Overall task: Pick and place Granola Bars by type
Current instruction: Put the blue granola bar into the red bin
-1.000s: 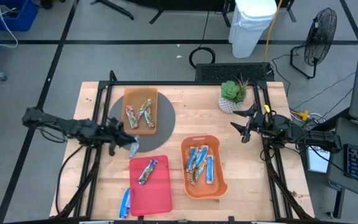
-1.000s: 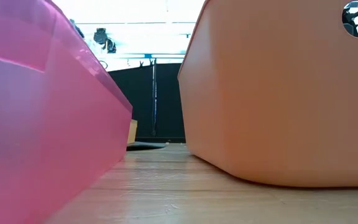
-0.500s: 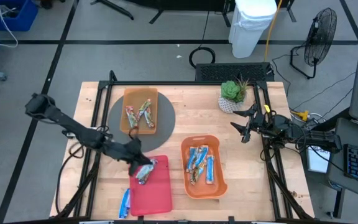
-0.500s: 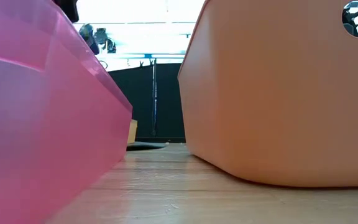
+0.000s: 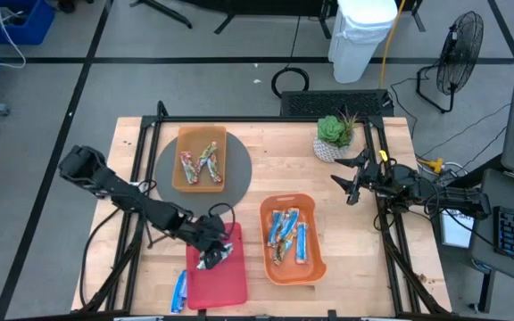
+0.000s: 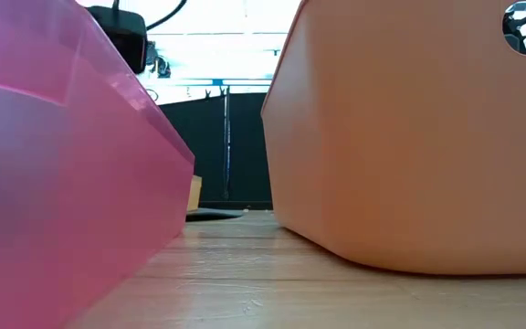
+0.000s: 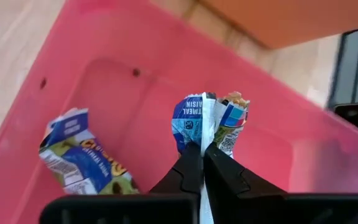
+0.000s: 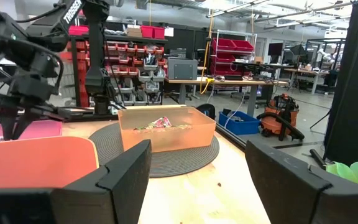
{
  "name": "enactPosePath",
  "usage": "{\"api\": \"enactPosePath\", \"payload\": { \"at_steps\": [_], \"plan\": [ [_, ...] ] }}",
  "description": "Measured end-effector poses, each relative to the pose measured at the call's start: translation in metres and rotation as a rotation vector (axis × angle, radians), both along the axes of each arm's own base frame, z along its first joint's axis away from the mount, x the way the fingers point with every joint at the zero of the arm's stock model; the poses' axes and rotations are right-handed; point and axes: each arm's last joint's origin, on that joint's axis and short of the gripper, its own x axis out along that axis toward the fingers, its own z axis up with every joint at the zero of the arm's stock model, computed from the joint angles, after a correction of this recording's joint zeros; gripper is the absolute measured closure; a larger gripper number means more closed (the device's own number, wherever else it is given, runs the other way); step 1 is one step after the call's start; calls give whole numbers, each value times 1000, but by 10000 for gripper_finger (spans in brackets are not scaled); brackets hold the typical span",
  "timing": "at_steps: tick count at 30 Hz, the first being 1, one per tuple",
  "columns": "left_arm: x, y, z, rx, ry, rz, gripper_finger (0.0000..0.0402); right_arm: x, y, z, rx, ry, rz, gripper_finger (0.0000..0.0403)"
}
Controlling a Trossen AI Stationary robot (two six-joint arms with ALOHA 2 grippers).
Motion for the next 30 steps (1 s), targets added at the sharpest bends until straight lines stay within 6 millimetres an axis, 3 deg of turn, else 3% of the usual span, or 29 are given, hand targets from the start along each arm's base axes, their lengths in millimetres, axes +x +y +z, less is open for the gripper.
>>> {"api": "enactPosePath", "payload": {
  "at_steps": [13,17,24,30],
  "plan": [
    [2,3,-3,30,-1,-52,347,0,0,0,0,0,0,151],
    [-2,4,8,-6,-24,-71,351,0,0,0,0,0,0,151],
    [-43,-1,44,-86,0,69,384,0,0,0,0,0,0,151],
    [-80,-33,51,-200,23,199,391,0,0,0,0,1,0,151]
  ]
}}
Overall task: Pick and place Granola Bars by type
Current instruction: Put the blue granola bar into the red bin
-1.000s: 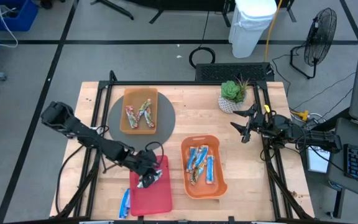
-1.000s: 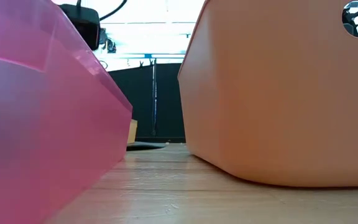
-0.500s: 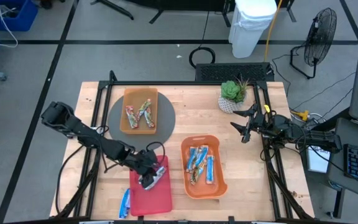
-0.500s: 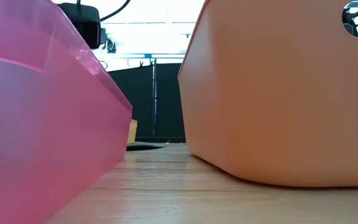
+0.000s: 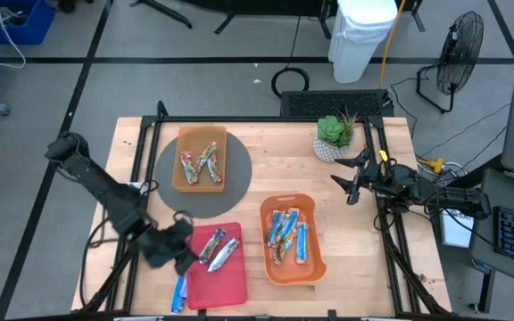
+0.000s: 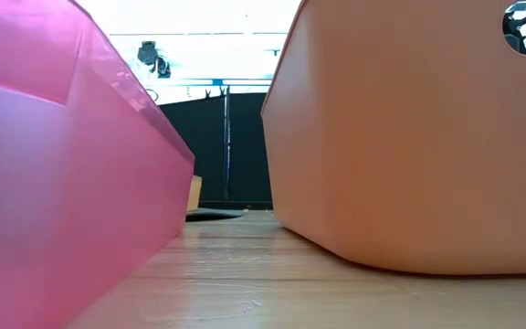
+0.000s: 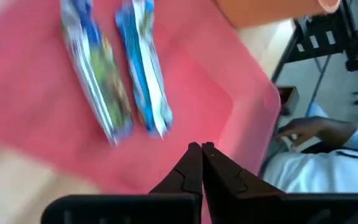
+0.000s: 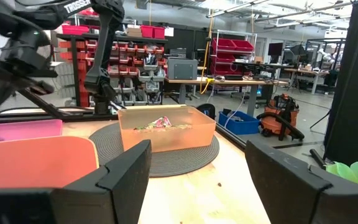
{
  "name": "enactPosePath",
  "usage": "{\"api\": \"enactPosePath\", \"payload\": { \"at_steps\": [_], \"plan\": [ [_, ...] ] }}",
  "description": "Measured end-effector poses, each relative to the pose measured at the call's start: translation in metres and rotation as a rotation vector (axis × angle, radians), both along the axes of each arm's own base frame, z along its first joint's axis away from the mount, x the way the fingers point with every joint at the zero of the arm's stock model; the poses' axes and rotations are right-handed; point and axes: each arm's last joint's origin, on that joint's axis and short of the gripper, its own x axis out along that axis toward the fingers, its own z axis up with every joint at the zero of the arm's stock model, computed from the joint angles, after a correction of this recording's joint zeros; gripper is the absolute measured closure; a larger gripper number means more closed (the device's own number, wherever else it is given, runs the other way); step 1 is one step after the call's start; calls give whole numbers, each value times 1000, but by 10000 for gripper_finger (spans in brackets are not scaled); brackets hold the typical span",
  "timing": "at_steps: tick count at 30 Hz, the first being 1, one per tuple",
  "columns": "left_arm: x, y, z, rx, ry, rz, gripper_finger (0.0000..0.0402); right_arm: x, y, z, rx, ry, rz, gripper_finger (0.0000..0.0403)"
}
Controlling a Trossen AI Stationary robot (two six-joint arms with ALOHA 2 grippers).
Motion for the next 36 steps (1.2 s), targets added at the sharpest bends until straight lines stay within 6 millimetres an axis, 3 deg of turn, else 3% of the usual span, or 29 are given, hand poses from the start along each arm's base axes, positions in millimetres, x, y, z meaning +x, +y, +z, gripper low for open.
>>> {"api": "enactPosePath", "payload": {
  "at_steps": [10,20,28,36],
  "plan": [
    [-43,-61,-45,-99,208,115,392,0,0,0,0,2,0,151],
    [-37,-89,-81,-169,223,151,388,0,0,0,0,2,0,151],
    [-40,-86,-96,-171,441,214,391,0,0,0,1,2,0,151],
    [-53,-56,-87,70,496,271,396,0,0,0,1,2,0,151]
  ]
}}
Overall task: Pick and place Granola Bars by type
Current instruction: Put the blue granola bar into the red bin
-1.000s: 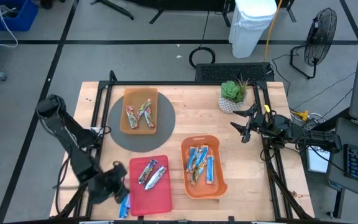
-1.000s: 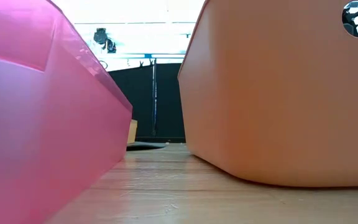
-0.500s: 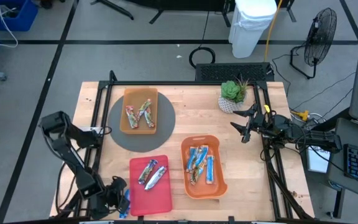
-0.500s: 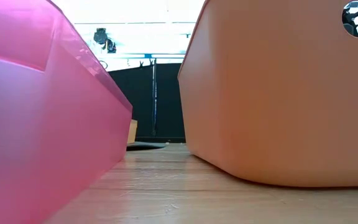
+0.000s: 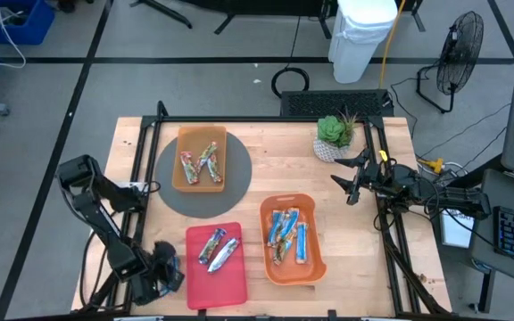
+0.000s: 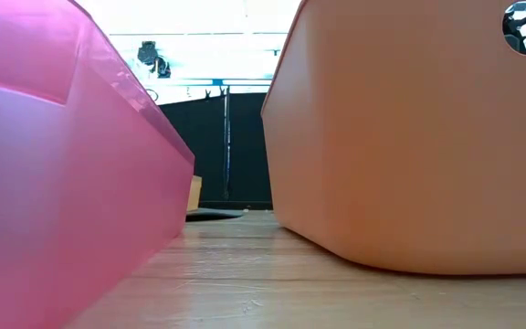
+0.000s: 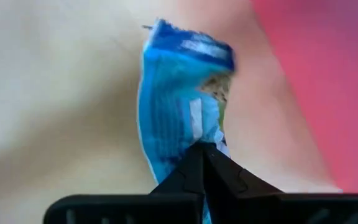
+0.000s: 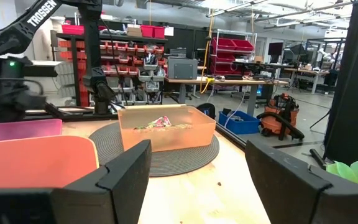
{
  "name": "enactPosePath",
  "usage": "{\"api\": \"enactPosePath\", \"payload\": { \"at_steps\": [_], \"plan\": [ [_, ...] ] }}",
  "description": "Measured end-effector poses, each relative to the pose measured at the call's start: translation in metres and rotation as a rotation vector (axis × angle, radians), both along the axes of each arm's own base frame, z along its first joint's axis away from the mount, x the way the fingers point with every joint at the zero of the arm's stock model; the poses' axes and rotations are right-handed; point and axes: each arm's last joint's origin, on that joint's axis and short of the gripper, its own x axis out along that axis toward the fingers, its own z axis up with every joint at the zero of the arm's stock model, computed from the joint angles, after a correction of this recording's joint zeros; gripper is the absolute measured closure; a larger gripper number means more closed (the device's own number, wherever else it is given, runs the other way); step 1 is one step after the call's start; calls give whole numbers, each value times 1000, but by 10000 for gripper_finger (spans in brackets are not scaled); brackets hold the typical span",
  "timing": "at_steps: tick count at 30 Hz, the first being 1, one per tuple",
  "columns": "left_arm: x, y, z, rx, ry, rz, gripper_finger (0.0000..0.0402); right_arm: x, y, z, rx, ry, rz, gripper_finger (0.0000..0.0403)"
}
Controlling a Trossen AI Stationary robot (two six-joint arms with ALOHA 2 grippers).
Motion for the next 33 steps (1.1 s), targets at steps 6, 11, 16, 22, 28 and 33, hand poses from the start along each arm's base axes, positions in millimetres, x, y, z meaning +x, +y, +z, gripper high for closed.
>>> {"api": "enactPosePath", "payload": {
  "at_steps": [6,11,16,22,28,33],
  "plan": [
    [-10,30,11,204,83,75,387,0,0,0,0,-1,0,151],
    [-12,42,17,264,138,110,395,0,0,0,0,0,0,151],
    [-7,42,24,180,108,142,375,0,0,0,0,-1,0,151],
    [0,35,29,58,45,154,357,0,0,0,0,0,0,151],
    [-1,36,26,82,78,118,325,0,0,0,0,-1,0,151],
    [-2,35,26,74,89,119,288,0,0,0,0,0,0,151]
  ]
}}
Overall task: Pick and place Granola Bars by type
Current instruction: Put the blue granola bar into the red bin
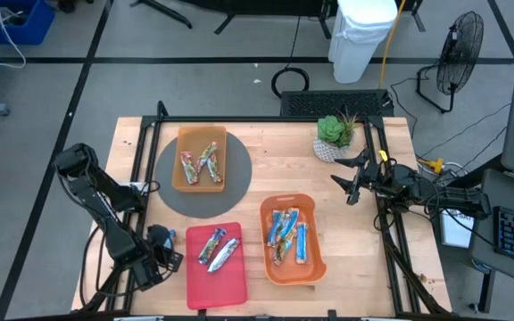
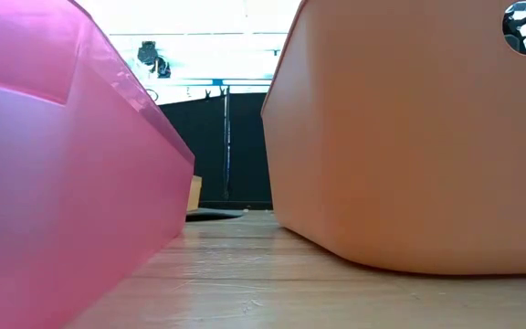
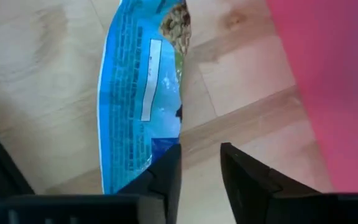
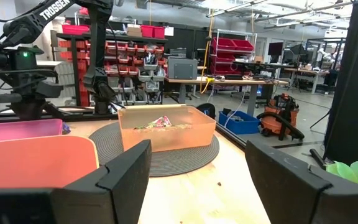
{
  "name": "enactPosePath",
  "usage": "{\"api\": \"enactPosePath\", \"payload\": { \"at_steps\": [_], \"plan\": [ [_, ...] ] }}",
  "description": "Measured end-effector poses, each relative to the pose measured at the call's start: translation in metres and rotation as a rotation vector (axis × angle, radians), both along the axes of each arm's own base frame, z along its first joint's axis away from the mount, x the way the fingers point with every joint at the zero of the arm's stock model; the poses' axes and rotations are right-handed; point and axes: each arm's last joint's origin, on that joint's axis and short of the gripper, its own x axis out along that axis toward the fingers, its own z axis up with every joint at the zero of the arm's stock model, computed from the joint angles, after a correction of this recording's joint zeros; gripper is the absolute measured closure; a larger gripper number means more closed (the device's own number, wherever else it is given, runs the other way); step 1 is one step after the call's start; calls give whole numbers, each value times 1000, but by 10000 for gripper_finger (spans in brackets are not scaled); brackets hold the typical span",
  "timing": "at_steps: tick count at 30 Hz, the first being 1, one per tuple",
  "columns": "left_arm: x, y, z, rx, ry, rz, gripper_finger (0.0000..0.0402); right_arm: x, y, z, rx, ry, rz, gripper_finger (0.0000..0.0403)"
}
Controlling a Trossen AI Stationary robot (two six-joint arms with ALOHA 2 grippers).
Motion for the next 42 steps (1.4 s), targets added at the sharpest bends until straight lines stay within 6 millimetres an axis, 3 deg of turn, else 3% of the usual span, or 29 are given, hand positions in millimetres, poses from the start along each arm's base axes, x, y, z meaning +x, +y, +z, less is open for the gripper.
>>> {"api": "enactPosePath", "payload": {
  "at_steps": [12,19,30,36,42],
  "plan": [
    [-6,4,0,6,117,2,215,0,0,0,0,0,0,151],
    [-7,6,-2,39,134,10,213,0,0,0,0,0,0,151],
    [-3,-1,-23,95,209,-36,214,0,0,0,0,0,0,151],
    [-2,-4,-24,64,197,-35,252,0,0,0,0,0,0,151],
    [-1,-5,-23,51,193,-49,360,0,0,0,0,0,0,151]
  ]
}}
